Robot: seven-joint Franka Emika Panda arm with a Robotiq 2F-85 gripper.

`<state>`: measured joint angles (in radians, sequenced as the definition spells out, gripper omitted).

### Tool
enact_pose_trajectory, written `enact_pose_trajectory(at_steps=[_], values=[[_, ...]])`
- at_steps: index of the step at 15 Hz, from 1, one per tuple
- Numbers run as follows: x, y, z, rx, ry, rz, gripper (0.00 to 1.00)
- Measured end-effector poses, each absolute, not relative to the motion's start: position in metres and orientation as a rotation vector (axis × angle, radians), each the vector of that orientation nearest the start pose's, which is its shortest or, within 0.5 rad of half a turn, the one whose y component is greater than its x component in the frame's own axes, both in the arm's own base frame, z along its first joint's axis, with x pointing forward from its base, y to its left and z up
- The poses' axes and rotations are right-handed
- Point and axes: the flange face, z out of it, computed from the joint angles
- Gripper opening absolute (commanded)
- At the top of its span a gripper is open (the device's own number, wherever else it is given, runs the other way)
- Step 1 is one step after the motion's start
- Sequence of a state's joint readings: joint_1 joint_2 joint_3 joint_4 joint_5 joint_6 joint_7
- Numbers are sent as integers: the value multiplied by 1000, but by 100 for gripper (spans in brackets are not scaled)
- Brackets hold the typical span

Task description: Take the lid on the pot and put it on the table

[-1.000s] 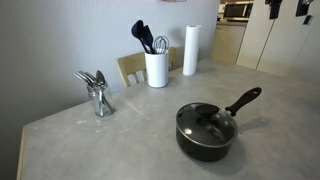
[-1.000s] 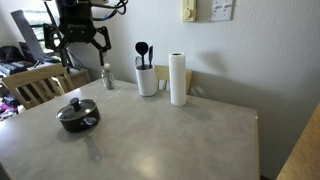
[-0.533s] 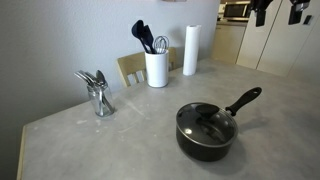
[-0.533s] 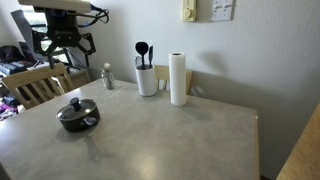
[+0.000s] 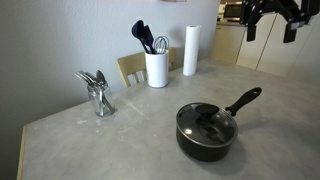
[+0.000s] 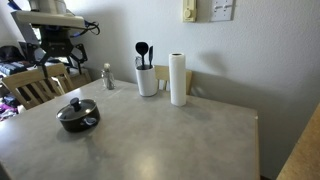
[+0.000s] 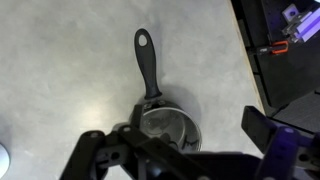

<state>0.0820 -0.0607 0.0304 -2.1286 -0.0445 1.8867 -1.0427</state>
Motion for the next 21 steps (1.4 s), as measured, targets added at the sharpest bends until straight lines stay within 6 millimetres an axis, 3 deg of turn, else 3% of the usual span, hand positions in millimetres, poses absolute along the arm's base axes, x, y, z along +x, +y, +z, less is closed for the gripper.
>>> enact_pose_trajectory(at_steps=[6,10,15,21], values=[[507,66,418,-2631,-1637,267,100],[515,99,394,-2729,-1499,246,100],[527,138,358,-2709,-1505,194,100],[530,142,359,-2708,-1521,180,100]])
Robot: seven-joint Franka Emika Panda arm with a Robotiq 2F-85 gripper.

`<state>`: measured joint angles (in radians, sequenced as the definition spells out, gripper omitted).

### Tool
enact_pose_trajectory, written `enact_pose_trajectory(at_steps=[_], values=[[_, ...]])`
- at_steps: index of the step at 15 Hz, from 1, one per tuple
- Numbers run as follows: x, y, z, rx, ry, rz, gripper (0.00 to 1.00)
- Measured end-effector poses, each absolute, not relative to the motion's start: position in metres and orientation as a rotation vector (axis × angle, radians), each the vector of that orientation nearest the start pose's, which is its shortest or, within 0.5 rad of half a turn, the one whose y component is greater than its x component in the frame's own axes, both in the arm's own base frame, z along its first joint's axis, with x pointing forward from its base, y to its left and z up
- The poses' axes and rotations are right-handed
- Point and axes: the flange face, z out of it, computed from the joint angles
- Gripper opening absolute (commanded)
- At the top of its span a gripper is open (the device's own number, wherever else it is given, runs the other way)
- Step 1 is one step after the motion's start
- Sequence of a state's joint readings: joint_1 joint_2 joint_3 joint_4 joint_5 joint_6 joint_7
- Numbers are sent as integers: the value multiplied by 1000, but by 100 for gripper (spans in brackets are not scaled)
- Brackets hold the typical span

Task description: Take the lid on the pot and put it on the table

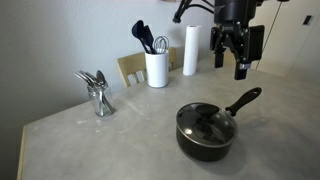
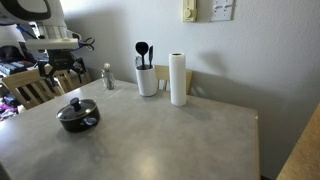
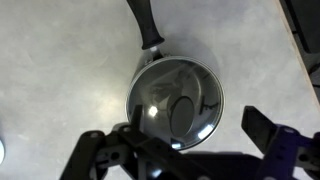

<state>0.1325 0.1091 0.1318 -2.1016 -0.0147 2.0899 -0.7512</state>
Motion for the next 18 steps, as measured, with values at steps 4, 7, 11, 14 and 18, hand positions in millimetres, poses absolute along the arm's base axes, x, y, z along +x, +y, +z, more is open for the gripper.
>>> enact_pose_trajectory(at_steps=[4,7,11,14,18], values=[[530,150,347,-2687,-1519,190,100],[532,158,317,-2661,-1531,215,100],[535,169,278,-2632,-1543,224,100],[538,181,262,-2612,-1564,222,100],[545,189,253,-2629,-1595,234,66]])
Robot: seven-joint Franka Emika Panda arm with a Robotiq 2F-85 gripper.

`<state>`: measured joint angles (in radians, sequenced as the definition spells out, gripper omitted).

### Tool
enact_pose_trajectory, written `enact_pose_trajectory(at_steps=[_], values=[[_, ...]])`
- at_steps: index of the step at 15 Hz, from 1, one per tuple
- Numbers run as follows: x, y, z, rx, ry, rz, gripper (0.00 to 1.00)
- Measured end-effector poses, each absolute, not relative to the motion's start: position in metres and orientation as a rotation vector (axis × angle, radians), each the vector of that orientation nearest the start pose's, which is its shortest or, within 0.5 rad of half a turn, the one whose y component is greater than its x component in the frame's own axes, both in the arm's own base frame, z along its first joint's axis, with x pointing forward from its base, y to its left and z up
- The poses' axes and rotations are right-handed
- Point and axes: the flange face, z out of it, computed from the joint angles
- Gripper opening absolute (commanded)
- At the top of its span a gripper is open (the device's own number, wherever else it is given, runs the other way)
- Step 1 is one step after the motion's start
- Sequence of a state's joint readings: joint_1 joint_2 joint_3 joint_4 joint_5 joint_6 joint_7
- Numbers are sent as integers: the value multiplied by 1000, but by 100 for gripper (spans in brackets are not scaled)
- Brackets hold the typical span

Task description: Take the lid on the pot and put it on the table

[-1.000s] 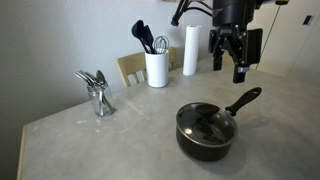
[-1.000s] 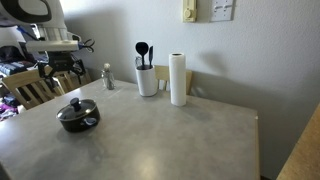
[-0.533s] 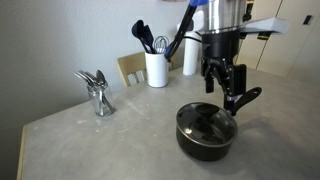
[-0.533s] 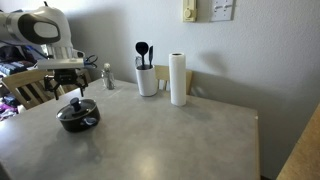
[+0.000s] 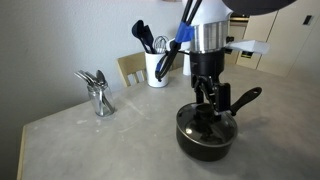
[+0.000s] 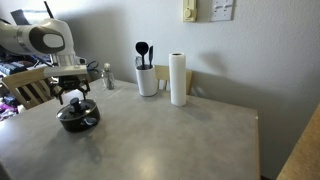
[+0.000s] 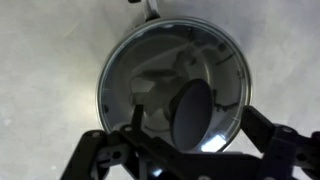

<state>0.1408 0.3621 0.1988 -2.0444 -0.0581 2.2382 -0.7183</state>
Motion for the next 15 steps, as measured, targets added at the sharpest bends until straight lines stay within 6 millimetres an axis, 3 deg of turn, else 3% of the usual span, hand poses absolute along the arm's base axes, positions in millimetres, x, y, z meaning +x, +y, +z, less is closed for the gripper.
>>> enact_pose_trajectory(at_steps=[7,15], values=[[552,194,255,-2695,-1615,281,18],[550,194,274,-2665,-1644,382,15]])
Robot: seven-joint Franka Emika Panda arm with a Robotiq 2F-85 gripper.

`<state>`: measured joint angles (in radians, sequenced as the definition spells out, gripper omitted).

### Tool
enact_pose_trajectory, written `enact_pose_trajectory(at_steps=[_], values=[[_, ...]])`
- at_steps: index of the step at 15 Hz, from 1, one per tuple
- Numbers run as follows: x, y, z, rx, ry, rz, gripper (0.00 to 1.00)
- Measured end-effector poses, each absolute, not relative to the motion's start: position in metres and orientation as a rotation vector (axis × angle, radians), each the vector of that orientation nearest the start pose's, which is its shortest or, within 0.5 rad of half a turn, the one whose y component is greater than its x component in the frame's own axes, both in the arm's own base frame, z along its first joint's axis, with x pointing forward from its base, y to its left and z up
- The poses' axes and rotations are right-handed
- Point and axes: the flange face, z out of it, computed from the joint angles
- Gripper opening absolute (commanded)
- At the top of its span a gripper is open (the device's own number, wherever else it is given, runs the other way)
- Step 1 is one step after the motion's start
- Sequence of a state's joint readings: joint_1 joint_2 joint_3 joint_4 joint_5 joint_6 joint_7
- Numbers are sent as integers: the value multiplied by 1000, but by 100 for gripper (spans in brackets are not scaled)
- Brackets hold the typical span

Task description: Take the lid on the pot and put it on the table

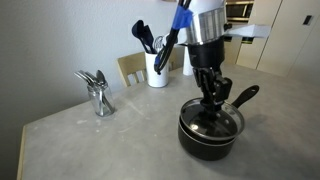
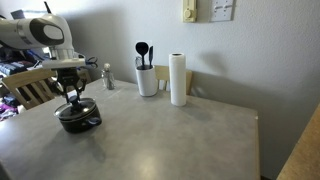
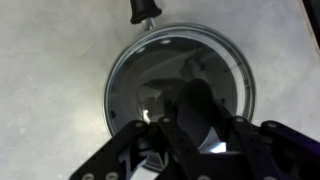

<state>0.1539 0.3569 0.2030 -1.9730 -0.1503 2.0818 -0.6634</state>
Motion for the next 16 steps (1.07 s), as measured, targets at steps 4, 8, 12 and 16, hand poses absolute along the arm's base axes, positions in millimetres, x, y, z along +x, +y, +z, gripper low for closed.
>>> enact_pose_trajectory(at_steps=[4,8,12,16], values=[[548,186,307,-2648,-1708,383,15],[551,163,340,-2678,-1734,371,15],[556,122,361,-2715,-1720,366,15],[557,60,363,-2747,-1673,401,15]])
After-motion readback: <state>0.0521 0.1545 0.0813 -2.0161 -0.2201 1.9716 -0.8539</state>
